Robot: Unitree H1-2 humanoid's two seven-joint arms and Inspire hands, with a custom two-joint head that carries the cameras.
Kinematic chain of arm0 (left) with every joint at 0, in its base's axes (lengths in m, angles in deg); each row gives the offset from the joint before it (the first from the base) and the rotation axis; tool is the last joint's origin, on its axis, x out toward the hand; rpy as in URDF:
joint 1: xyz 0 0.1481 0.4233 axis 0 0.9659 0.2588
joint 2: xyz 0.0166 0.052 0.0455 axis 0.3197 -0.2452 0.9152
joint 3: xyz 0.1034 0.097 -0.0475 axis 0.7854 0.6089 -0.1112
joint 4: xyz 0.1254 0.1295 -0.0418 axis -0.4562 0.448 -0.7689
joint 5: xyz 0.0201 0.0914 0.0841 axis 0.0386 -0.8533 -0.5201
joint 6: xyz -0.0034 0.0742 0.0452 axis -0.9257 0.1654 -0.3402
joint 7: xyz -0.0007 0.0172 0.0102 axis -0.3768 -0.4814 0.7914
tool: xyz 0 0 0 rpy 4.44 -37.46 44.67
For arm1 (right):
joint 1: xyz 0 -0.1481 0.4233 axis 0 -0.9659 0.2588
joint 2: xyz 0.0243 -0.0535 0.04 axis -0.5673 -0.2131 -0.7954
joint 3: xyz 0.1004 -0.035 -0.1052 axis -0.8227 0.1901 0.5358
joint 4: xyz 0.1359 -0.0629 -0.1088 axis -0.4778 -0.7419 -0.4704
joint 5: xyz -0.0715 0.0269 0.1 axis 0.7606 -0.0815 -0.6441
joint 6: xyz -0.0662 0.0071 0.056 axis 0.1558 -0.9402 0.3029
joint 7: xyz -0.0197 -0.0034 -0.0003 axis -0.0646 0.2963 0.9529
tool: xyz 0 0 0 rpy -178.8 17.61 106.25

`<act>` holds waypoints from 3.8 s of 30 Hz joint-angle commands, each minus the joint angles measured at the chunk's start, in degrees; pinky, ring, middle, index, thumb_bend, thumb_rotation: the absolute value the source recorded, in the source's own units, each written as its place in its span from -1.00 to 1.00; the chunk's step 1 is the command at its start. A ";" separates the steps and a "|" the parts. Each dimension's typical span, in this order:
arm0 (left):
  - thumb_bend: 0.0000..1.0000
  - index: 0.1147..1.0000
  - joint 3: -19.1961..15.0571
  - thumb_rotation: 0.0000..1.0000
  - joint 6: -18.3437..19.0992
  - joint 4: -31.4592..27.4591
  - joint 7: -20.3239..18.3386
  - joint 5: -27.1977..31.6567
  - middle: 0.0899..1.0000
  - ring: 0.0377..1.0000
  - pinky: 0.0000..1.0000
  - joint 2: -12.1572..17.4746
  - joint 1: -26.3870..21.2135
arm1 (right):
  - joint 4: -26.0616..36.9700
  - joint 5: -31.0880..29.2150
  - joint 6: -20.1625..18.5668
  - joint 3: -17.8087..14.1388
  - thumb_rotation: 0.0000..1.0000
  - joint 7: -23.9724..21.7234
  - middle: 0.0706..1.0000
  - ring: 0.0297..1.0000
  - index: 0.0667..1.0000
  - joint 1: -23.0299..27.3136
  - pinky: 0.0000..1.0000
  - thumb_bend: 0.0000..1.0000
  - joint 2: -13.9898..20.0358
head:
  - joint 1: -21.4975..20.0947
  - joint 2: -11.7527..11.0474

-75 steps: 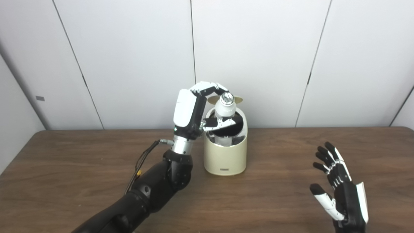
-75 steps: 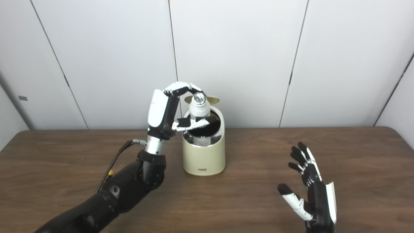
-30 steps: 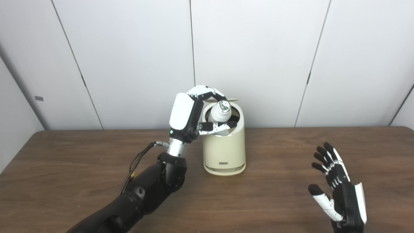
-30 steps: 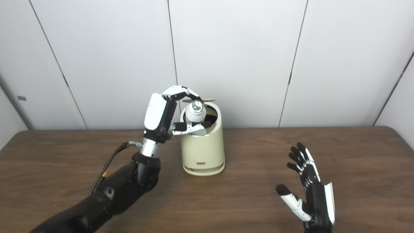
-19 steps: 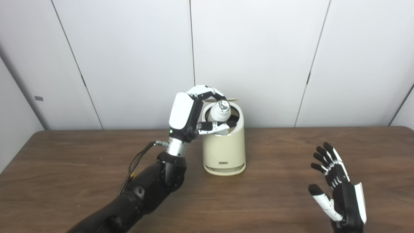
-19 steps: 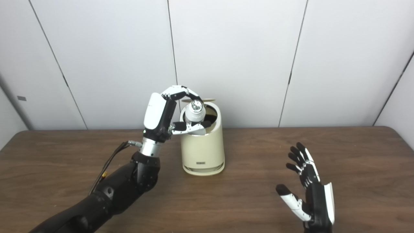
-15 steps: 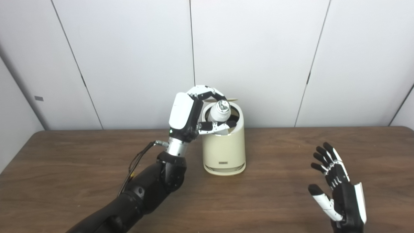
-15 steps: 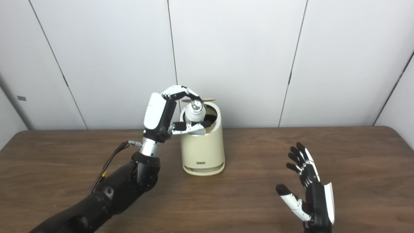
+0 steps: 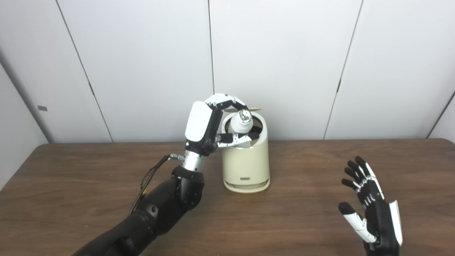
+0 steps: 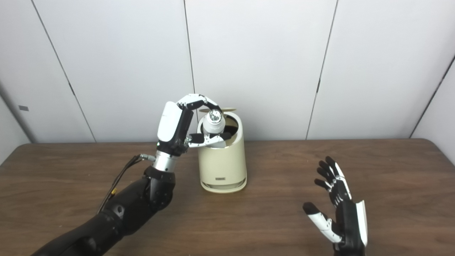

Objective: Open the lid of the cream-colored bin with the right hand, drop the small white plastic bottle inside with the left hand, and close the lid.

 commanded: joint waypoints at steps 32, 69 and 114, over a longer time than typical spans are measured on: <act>0.05 -0.17 -5.80 -1.00 0.69 -20.06 -0.76 -1.47 -0.12 0.14 0.50 4.81 5.19 | -9.10 -0.33 3.90 1.37 0.37 0.45 0.76 0.71 0.79 0.86 0.53 0.59 -0.76 | 1.05 -2.18; 0.04 -0.23 -7.00 -1.00 0.69 -19.43 3.18 -3.66 -0.08 0.04 0.43 3.66 5.89 | -9.47 0.02 3.94 1.52 0.38 1.20 0.76 0.70 0.79 0.94 0.55 0.62 -0.80 | 0.31 -2.81; 0.05 -0.13 -3.65 -1.00 0.70 -3.58 7.59 -13.73 -0.17 0.51 1.00 -0.43 -1.45 | -8.78 0.49 4.00 1.98 0.37 2.11 0.75 0.69 0.78 0.44 0.55 0.62 -1.17 | -0.49 -2.84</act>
